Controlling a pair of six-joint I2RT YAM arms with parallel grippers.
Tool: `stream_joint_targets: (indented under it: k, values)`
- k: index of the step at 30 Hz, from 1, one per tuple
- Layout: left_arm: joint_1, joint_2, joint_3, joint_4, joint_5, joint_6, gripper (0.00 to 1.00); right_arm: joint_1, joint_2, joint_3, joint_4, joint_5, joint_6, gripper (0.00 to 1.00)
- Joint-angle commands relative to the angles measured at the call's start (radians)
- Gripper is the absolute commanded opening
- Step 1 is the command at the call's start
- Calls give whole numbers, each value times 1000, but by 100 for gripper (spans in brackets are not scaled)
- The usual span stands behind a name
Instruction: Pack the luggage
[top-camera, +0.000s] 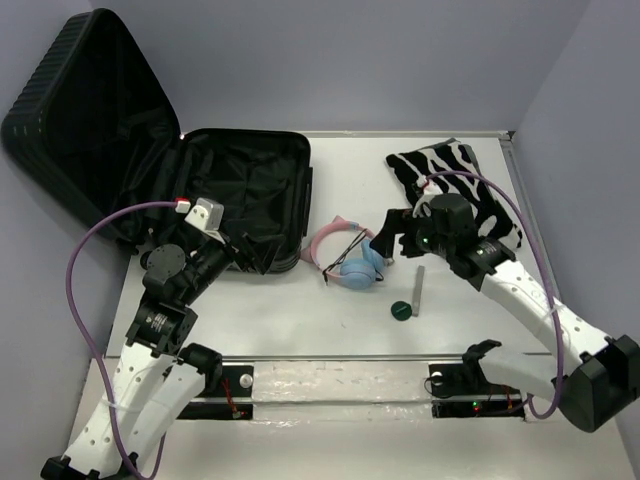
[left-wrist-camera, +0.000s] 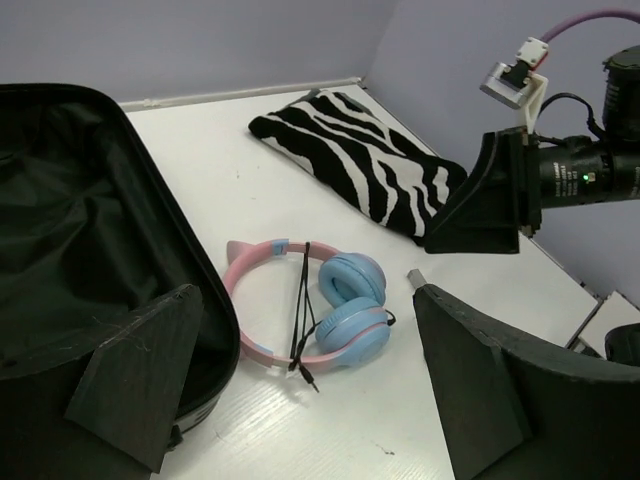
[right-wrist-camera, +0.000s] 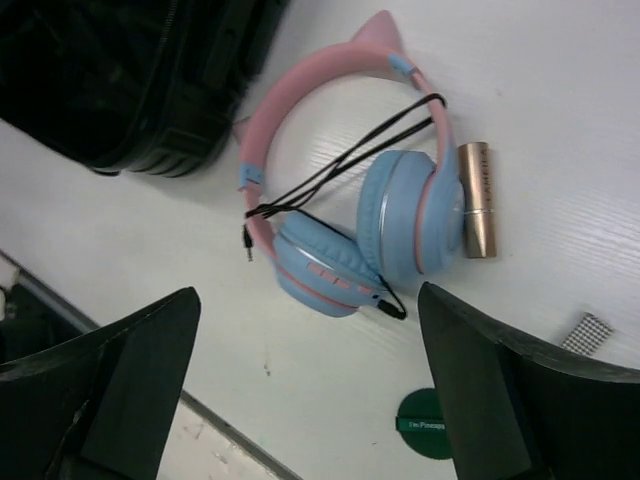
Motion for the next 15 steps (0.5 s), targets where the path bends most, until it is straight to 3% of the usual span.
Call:
stream_joint_targets:
  k: [1,9,15]
  values:
    - [6,-2,14,18,31,28,99,43,109,68,16,182,-26,96]
    - [20,-12,11,17,43,37,99,112,316,144,20,348,-43,100]
    - [20,-7,11,15,48,37,99,123,440,204,39,353,-46,100]
